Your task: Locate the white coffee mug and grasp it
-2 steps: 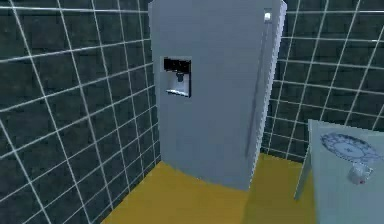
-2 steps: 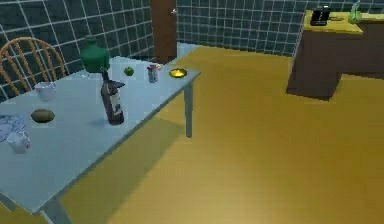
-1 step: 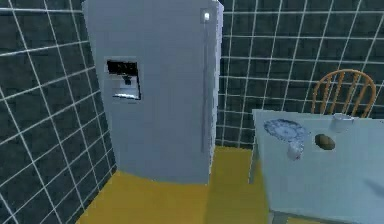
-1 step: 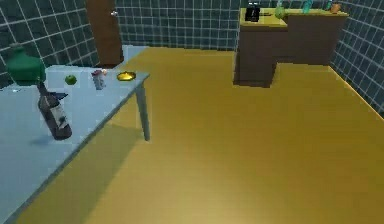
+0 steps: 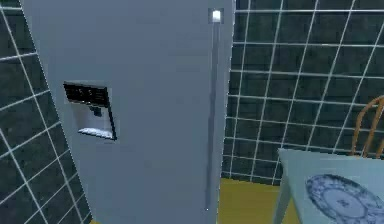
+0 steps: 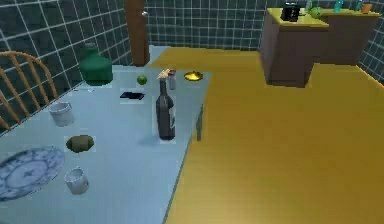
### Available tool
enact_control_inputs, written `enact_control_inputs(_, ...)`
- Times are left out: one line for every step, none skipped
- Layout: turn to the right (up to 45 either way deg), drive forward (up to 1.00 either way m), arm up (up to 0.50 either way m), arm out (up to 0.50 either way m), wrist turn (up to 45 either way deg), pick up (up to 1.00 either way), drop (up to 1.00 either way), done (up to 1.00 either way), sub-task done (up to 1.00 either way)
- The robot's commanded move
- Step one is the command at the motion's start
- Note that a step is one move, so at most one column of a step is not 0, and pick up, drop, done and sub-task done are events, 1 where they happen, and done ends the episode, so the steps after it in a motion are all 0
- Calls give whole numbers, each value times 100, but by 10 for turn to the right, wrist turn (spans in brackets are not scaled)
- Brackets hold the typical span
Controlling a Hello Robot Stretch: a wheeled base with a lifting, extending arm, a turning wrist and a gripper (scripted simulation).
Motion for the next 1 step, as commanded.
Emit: enact_control_inputs(-300, 0, 0, 0, 0, 0, 0, 0, 0)
